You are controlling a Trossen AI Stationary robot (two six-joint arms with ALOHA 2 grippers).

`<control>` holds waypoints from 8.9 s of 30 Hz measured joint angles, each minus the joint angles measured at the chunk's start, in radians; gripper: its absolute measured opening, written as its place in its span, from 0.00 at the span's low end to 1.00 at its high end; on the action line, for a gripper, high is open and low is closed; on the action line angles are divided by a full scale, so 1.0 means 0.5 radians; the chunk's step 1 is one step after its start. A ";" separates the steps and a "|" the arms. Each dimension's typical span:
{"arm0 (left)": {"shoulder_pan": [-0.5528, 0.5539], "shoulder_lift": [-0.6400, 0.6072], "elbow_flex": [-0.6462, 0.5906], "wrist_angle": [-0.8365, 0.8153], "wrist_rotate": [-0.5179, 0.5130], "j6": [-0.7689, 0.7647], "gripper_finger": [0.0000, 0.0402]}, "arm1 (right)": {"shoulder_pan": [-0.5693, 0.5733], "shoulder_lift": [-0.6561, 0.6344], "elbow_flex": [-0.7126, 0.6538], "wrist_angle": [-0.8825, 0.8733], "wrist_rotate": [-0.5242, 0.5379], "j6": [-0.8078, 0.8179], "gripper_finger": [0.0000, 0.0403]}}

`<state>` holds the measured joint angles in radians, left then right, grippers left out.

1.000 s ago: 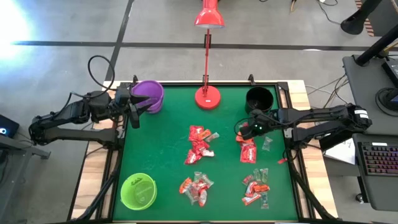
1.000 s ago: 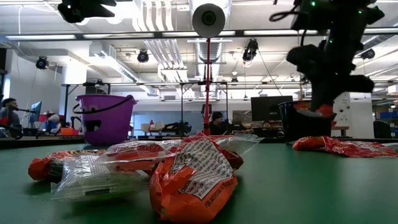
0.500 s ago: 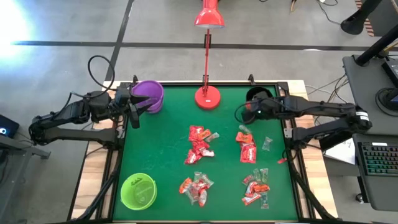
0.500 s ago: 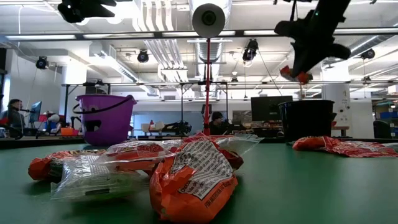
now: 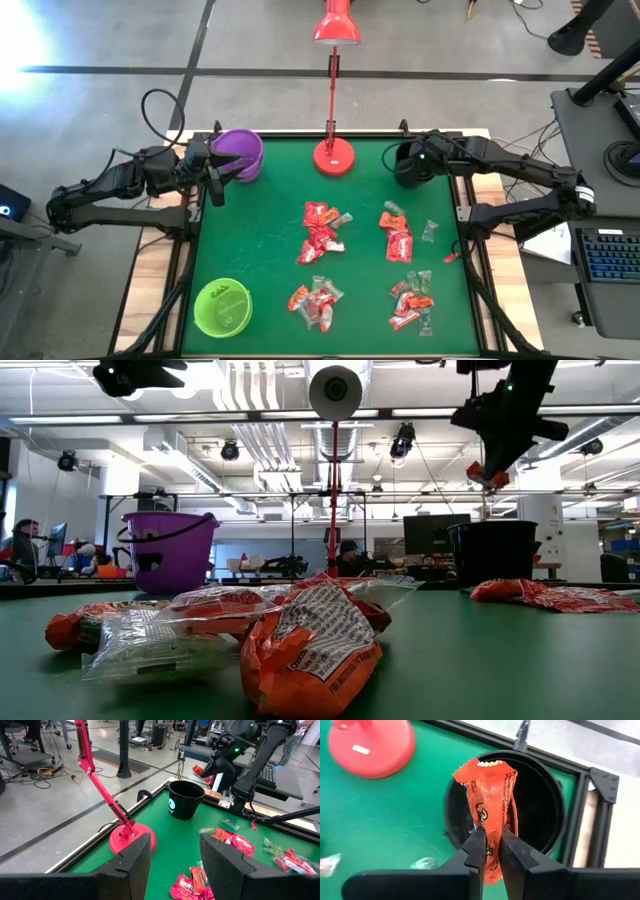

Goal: Sort candy
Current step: Put the orange chocolate into the black bucket, then put the red candy into the violet bucket

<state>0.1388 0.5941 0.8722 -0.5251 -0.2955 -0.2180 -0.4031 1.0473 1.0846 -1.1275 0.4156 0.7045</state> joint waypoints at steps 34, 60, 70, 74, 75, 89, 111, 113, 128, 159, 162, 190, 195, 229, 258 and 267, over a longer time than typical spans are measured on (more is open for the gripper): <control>0.000 0.000 0.000 0.002 0.059 0.000 0.38 | -0.281 0.002 -0.023 0.092 -0.052 -0.367 0.10; 0.000 0.000 0.000 0.029 0.051 -0.022 0.38 | -0.281 0.004 -0.023 0.149 -0.048 -0.416 0.10; 0.000 0.000 0.000 0.034 0.050 -0.061 0.38 | -0.281 0.008 -0.023 0.237 -0.410 -0.385 0.10; 0.000 0.000 0.000 0.034 0.050 -0.076 0.38 | -0.281 0.018 -0.023 0.220 -0.354 -0.383 0.10; 0.000 0.000 0.000 0.034 0.050 -0.076 0.38 | -0.281 0.023 -0.023 0.214 -0.328 -0.388 0.10; 0.000 0.000 0.000 0.032 0.050 -0.076 0.38 | -0.281 0.031 -0.023 0.229 -0.201 -0.437 0.10; 0.000 0.000 0.000 0.027 0.050 -0.046 0.38 | -0.281 0.032 -0.023 0.231 -0.201 -0.507 0.10; 0.000 0.000 0.001 0.027 0.050 -0.046 0.38 | -0.281 0.032 -0.023 0.232 -0.201 -0.509 0.10; 0.000 0.000 0.000 0.027 0.050 0.008 0.38 | -0.281 0.032 -0.023 0.285 -0.201 -0.522 0.10; 0.000 0.000 0.000 0.015 0.051 -0.001 0.38 | -0.281 0.034 -0.025 0.275 0.009 -0.497 0.10; 0.000 0.000 0.000 0.014 0.051 -0.001 0.38 | -0.281 0.034 -0.025 0.276 0.009 -0.493 0.10; 0.000 0.000 0.000 0.015 0.051 0.000 0.38 | -0.281 0.033 -0.026 0.259 0.008 -0.401 0.10; 0.000 0.000 0.000 0.015 0.051 0.000 0.38 | -0.281 0.045 -0.026 0.276 0.009 -0.415 0.10; 0.000 0.000 0.000 0.017 0.050 0.000 0.38 | -0.281 0.122 -0.027 0.278 0.060 -0.538 0.10; 0.000 0.000 0.000 0.018 0.033 -0.001 0.38 | -0.282 0.122 -0.027 0.279 0.167 -0.514 0.30; 0.000 0.000 0.000 0.018 0.033 -0.001 0.38 | -0.282 0.121 -0.027 0.282 0.164 -0.519 0.31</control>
<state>0.1390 0.5940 0.8722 -0.5159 -0.2790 -0.2184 -0.5442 1.1080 1.0710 -0.9863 0.4976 0.4449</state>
